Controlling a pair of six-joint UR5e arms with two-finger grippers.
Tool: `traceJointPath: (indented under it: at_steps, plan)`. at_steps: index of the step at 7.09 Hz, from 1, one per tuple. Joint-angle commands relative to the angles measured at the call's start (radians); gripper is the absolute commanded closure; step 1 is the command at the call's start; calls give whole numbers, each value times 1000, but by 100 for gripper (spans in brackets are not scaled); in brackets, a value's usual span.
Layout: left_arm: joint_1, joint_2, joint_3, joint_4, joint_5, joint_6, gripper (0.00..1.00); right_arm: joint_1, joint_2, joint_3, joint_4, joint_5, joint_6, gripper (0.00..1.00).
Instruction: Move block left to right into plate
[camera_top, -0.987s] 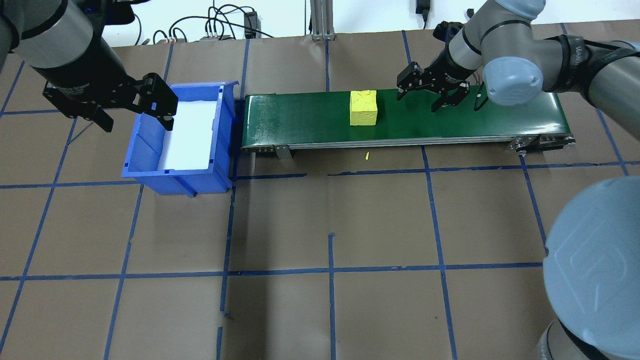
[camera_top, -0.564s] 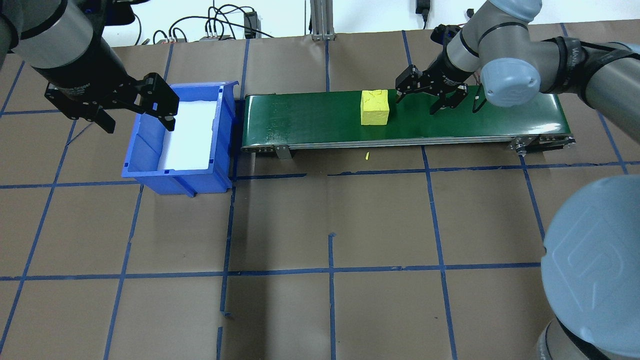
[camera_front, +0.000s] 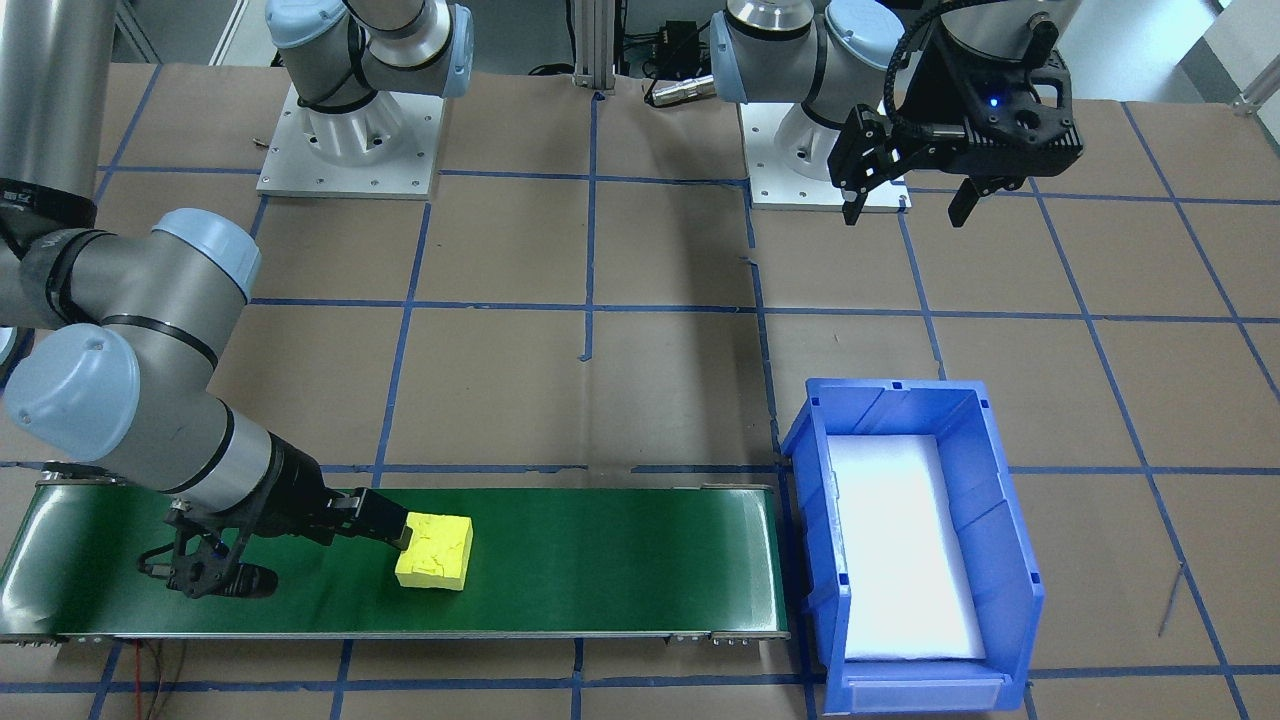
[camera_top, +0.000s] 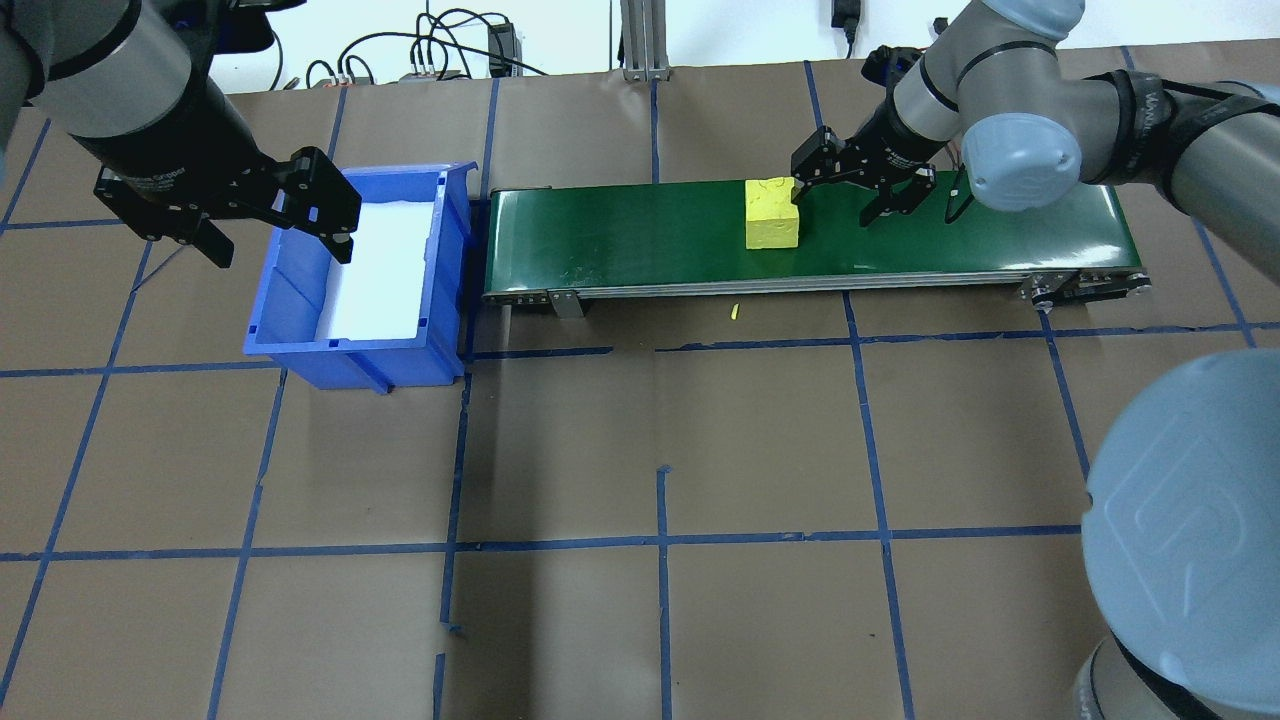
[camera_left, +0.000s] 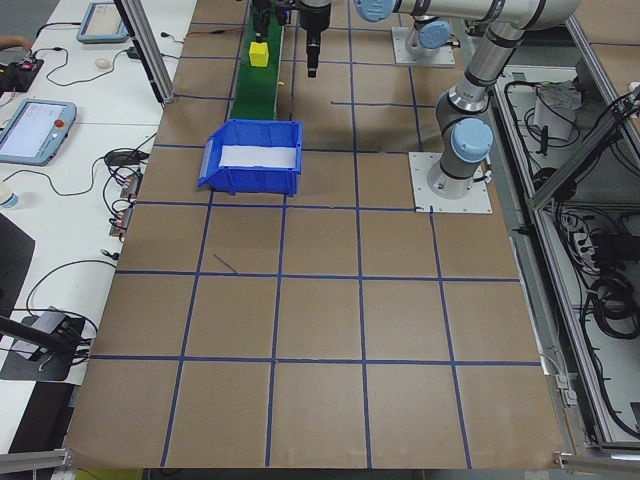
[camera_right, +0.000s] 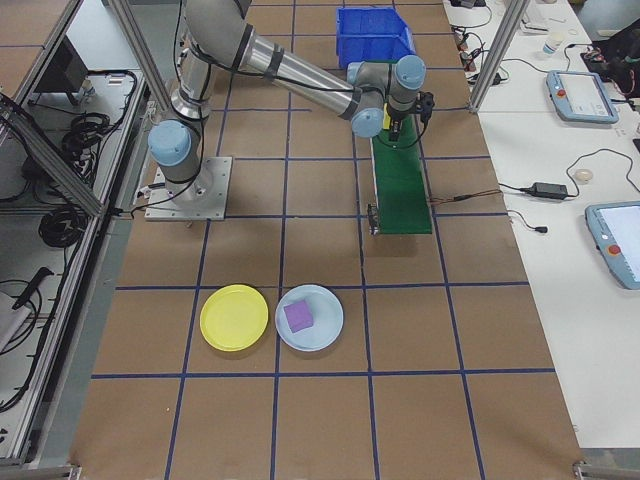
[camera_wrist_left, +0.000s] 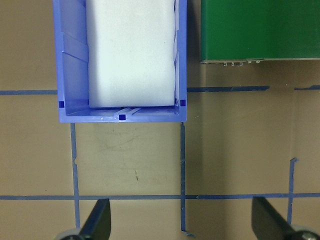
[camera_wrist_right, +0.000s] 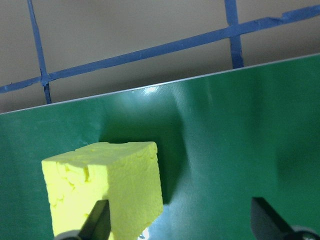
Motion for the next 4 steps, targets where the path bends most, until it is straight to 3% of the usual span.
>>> traceJointPath:
  at_steps: [1,4]
  plan:
    - [-4,-1,1,-1,3,-1,0,0,0,-4,0,-2,0,0]
    - [1,1,1,-1,4,1,0,-2,-8,-2,0,-17,-10,0]
